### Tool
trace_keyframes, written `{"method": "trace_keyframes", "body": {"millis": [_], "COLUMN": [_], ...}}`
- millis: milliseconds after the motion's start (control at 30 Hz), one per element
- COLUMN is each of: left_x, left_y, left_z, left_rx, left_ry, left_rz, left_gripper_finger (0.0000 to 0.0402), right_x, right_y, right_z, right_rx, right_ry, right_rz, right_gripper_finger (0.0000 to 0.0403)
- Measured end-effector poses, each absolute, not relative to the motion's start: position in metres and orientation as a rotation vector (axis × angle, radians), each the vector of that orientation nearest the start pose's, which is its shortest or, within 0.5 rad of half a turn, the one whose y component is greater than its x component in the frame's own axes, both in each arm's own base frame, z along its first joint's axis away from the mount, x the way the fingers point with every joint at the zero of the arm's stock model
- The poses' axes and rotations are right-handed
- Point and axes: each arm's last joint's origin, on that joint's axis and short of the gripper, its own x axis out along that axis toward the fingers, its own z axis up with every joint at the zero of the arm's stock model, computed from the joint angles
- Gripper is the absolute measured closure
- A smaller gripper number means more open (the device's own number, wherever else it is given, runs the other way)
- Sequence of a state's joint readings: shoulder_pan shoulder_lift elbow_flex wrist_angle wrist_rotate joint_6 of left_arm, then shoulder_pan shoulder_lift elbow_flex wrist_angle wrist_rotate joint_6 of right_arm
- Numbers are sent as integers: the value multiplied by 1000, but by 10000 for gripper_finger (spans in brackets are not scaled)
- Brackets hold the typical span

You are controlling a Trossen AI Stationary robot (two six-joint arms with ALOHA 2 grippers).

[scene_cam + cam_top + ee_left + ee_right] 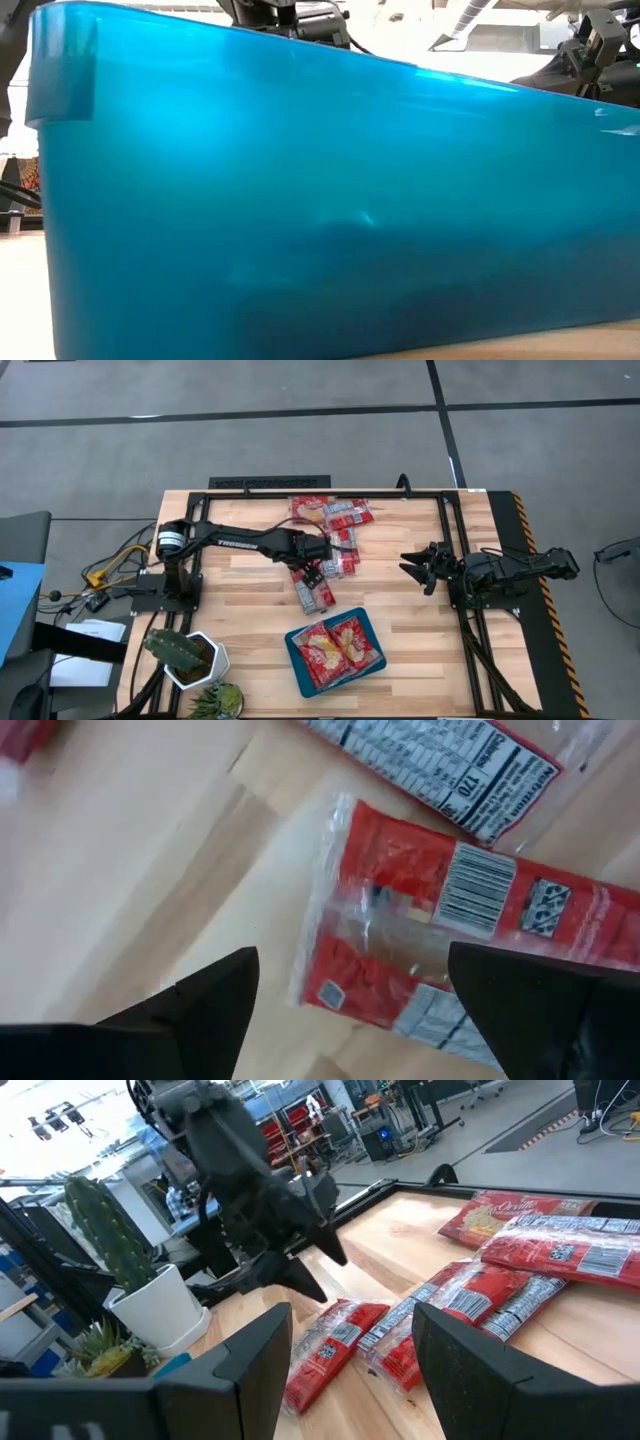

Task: Sort popcorn bags into baskets
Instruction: Put the popcorn bag into the blue bin

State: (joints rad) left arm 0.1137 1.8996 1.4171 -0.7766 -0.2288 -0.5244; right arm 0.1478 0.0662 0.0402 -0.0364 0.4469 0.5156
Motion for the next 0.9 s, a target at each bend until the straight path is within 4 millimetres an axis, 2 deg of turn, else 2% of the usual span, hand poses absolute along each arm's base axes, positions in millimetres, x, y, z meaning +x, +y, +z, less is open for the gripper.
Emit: {"method": "trace_keyframes", "body": {"millis": [100,267,600,733,900], "left_x": [377,370,360,349,341], "left_y": [58,68,62,60,59], "left_z": [195,180,154,145,136], "left_rx": [-367,-357,-327,-336,-358], "left_ry": [1146,1167,1178,1250,1271], "left_rz": [538,507,447,445,473], "left_gripper_finger": [88,87,94,140,252], "right_x": [98,98,97,97,97], "right_y": [2,2,1,0,0], "right_z": [169,169,169,169,169], "right_rx": [498,500,499,498,498], "right_ry": [-19,-19,-29,-36,-35], "right_rz": [-308,-308,-336,-357,-357], "right_gripper_finger": [168,168,168,168,168]}}
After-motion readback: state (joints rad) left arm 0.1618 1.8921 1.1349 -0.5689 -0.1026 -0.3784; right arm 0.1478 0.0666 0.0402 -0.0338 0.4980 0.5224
